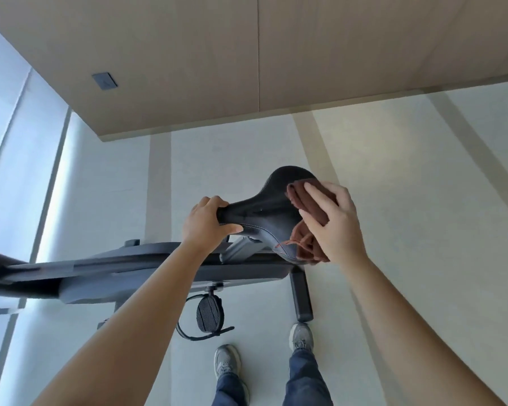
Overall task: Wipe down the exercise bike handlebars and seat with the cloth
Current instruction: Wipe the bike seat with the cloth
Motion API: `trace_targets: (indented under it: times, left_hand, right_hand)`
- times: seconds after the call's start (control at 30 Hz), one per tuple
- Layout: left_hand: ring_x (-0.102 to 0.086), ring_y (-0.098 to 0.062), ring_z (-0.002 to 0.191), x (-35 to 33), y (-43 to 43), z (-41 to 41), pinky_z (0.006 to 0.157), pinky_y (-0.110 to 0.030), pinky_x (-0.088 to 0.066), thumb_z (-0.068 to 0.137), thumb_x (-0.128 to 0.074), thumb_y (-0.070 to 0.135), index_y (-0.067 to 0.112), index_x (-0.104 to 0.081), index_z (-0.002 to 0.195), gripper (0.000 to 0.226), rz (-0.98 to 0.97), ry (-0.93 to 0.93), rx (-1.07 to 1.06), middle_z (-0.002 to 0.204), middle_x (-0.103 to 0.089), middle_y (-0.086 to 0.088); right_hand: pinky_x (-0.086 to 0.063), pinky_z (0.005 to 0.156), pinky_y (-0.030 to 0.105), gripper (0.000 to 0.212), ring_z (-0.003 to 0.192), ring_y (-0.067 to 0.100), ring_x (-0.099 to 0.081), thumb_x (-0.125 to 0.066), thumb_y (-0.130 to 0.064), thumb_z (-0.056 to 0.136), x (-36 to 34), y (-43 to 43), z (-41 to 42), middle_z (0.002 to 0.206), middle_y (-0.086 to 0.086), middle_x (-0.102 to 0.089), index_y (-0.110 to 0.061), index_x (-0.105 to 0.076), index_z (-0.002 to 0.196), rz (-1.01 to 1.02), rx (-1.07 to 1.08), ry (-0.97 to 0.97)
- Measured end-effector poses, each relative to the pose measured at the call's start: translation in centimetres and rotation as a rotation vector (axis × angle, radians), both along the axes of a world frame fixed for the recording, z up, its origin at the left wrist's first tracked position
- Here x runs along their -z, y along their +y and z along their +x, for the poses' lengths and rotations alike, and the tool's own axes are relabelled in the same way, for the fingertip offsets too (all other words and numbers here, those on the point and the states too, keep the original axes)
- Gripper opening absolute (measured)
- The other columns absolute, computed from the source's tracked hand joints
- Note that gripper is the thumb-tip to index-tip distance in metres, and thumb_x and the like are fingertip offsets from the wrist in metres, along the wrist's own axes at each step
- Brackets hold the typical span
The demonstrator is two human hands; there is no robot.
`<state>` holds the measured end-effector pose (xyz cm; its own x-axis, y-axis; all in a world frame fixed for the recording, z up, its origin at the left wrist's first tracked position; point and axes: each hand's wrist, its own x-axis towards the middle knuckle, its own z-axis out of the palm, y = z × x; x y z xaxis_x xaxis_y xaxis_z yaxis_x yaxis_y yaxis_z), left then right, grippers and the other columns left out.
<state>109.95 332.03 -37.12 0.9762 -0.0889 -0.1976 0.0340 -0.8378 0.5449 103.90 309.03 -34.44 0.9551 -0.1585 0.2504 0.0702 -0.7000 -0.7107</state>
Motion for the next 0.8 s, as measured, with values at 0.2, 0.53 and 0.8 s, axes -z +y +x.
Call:
trace_targets:
  times: [0.2, 0.53, 0.8]
  left_hand:
    - [-0.051, -0.017, 0.098, 0.2, -0.3, -0.4, 0.071, -0.026, -0.035, 0.065, -0.077, 0.036, 0.023, -0.054, 0.112, 0.054, -0.061, 0.005, -0.071, 0.108, -0.054, 0.006]
    - [-0.052, -0.015, 0.099, 0.5, -0.5, -1.1, 0.072, -0.023, -0.034, 0.065, -0.079, 0.033, 0.023, -0.057, 0.114, 0.054, -0.088, -0.048, -0.150, 0.109, -0.056, 0.006]
    - [-0.049, -0.006, 0.087, 0.7, 0.1, -1.0, 0.068, -0.018, -0.033, 0.055, -0.085, 0.033, 0.026, -0.062, 0.105, 0.055, -0.198, -0.035, -0.186, 0.100, -0.056, 0.012]
  right_hand:
    - [-0.041, 0.095, 0.047, 0.045, 0.107, 0.032, -0.038, -0.066, -0.029, 0.083, -0.2, -0.4, 4.4, 0.135, 0.006, -0.044, -0.026, -0.056, 0.127, -0.457, -0.479, 0.225]
    - [-0.042, 0.093, 0.045, 0.045, 0.103, 0.029, -0.039, -0.064, -0.035, 0.083, -0.4, 0.8, 8.1, 0.134, 0.001, -0.044, -0.029, -0.055, 0.127, -0.530, -0.885, 0.207]
    - [-0.043, 0.089, 0.047, 0.043, 0.101, 0.031, -0.041, -0.066, -0.033, 0.082, 0.0, 1.8, 8.6, 0.128, 0.006, -0.048, -0.028, -0.058, 0.124, -0.534, -0.885, 0.170]
